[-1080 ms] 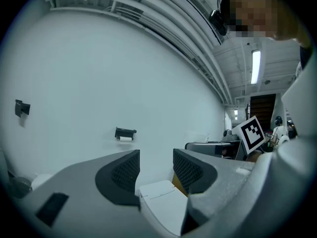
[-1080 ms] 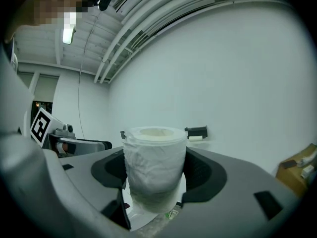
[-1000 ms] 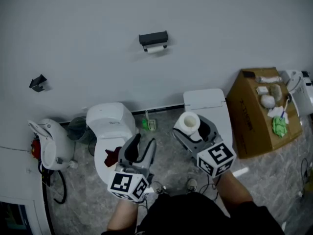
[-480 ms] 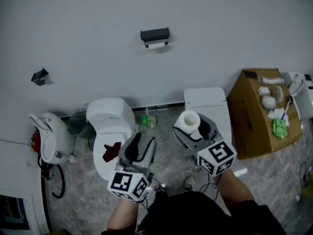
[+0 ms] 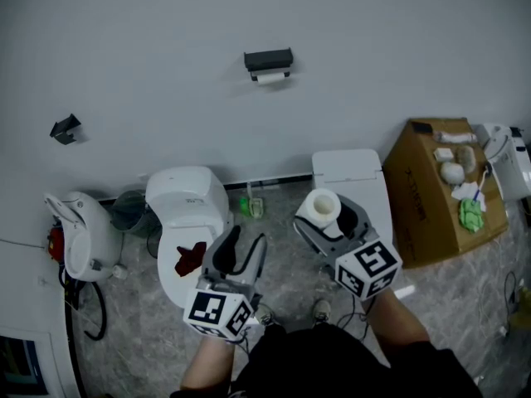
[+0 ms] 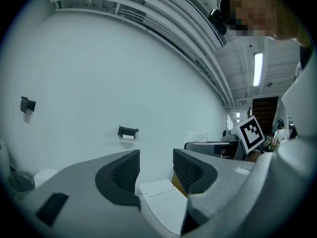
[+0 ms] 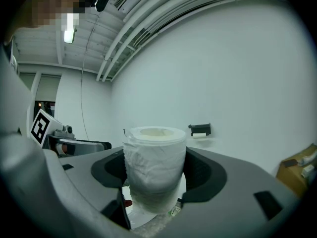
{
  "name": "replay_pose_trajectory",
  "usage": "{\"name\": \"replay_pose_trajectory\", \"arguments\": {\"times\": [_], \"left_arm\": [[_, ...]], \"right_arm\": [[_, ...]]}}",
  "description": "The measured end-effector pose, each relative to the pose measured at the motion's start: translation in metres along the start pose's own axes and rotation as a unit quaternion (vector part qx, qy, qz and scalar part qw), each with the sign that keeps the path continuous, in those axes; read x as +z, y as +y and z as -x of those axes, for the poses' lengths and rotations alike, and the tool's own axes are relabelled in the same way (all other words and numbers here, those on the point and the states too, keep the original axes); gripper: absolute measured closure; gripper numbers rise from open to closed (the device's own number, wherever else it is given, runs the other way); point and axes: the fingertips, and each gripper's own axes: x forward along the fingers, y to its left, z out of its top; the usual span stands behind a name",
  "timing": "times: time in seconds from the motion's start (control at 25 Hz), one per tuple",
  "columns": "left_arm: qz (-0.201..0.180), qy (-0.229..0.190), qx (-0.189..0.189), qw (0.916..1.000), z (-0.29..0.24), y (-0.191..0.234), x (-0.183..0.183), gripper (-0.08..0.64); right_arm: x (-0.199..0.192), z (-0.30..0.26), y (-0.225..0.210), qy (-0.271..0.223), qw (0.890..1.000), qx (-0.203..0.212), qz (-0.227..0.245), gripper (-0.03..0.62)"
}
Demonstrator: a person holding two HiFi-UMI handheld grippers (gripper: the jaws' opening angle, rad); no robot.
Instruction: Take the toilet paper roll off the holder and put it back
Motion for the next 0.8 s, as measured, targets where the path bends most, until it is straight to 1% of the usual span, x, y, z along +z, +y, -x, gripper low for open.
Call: {"name": "replay_pose_trajectory", "arguments": {"times": [0.24,0.56,0.8], "left_arm": [[0.01,-0.003,-0.015,0.9998,0.012,0.032,0.004,0.362],[0.018,-0.003,-0.036,0.9992,0.024,0.089,0.007,0.362],[0.011,-0.006,-0.049,0.9987,0.027,0.129,0.017,0.362]], "right_arm": [[0.0,-0.023,0.025,0.006,1.0,-0.015,0.002,0.285],[0.0,-0.068,0.059,0.011,0.999,-0.038,0.004,0.285],[0.003,-0.097,0.074,0.006,0.999,-0.053,0.002,0.285]]}}
